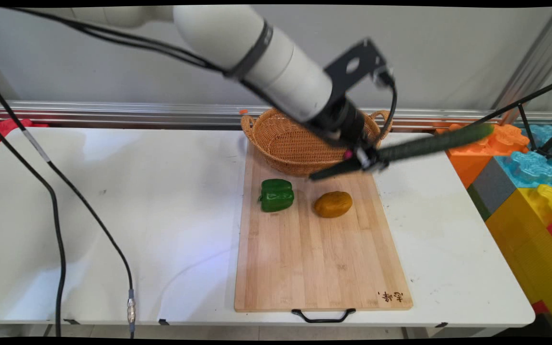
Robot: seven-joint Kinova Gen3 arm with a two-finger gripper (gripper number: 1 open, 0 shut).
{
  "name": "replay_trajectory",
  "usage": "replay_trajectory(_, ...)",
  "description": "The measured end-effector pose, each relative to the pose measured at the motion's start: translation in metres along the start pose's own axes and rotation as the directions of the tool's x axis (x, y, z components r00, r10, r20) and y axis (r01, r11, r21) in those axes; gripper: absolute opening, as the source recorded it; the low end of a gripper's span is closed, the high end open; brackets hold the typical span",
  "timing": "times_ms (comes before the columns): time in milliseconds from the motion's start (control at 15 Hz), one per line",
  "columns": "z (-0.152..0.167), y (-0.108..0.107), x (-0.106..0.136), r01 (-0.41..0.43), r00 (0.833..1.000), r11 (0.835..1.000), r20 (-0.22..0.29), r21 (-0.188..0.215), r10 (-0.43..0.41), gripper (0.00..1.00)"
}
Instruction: Place the picked object in the vegetable basket
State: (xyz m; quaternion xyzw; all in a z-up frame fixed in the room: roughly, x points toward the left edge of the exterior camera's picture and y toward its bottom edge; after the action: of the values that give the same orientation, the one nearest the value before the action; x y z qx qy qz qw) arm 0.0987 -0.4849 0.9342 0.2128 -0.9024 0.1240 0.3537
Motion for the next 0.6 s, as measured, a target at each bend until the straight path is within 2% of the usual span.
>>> replay_trajectory(200,-0.008,-0.03,0.014,0.035,0.998,0.995,-0.056,0.094,-0.029,0.0)
replay_trajectory(333,-0.01,-0.054,0.012,0.075,0.995,0.984,-0.073,0.159,-0.064,0.0)
replay_trajectory(467,-0.008,-0.077,0.003,0.126,0.991,0.968,-0.076,0.217,-0.112,0.0)
replay_trajectory(600,-0.002,-0.102,-0.015,0.182,0.983,0.944,-0.063,0.274,-0.171,0.0)
